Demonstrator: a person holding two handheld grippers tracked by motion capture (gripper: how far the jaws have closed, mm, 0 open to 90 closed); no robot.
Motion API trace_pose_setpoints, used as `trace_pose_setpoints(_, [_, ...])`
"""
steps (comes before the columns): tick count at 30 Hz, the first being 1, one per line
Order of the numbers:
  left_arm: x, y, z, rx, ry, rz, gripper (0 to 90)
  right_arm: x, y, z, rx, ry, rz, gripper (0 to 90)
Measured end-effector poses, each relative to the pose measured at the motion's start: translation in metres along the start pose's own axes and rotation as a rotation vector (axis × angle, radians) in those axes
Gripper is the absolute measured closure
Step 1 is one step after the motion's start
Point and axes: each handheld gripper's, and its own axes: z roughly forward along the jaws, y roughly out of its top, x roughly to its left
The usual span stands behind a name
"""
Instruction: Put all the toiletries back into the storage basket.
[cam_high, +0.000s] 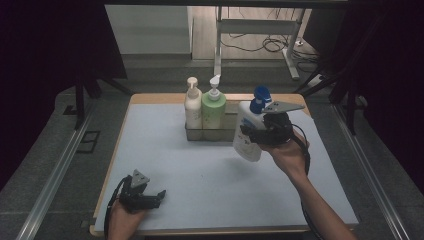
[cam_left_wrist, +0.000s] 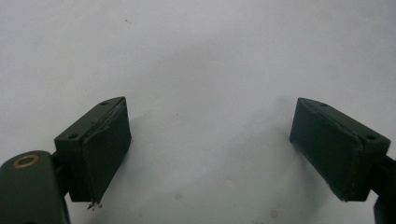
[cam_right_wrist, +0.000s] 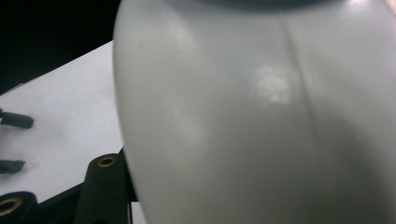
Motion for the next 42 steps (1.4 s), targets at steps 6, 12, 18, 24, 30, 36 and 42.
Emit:
trace_pose_setpoints(6, [0.000,0.000,0.000,0.000,0.000,0.000,12.3,-0.010,0.009,0.003,-0.013,-0.029,0.015,40.0])
trace_pose_setpoints(12, [0.000,0.000,0.000,-0.001,0.000,0.000,12.3,-0.019,0.015,0.010,-0.019,-0.040,0.048,40.1])
trace_pose_setpoints(18, [0.000,0.000,0.000,-0.001,-0.001,0.000,12.2,-0.027,0.021,0.019,-0.016,-0.069,0.055,40.1])
trace_pose_setpoints(24, [0.000,0.000,0.000,0.000,0.000,0.001,12.3,-0.036,0.027,0.027,-0.019,-0.097,0.065,40.1])
trace_pose_setpoints(30, [0.000,0.000,0.000,0.002,-0.001,0.001,12.3,-0.041,0.032,0.037,-0.018,-0.122,0.073,40.2])
trace_pose_setpoints(36, [0.000,0.000,0.000,0.003,-0.001,0.002,12.3,-0.046,0.037,0.045,-0.022,-0.139,0.078,40.1])
trace_pose_setpoints(42, [0.000,0.000,0.000,0.004,-0.001,0.002,12.2,-0.049,0.040,0.052,-0.022,-0.153,0.085,40.2])
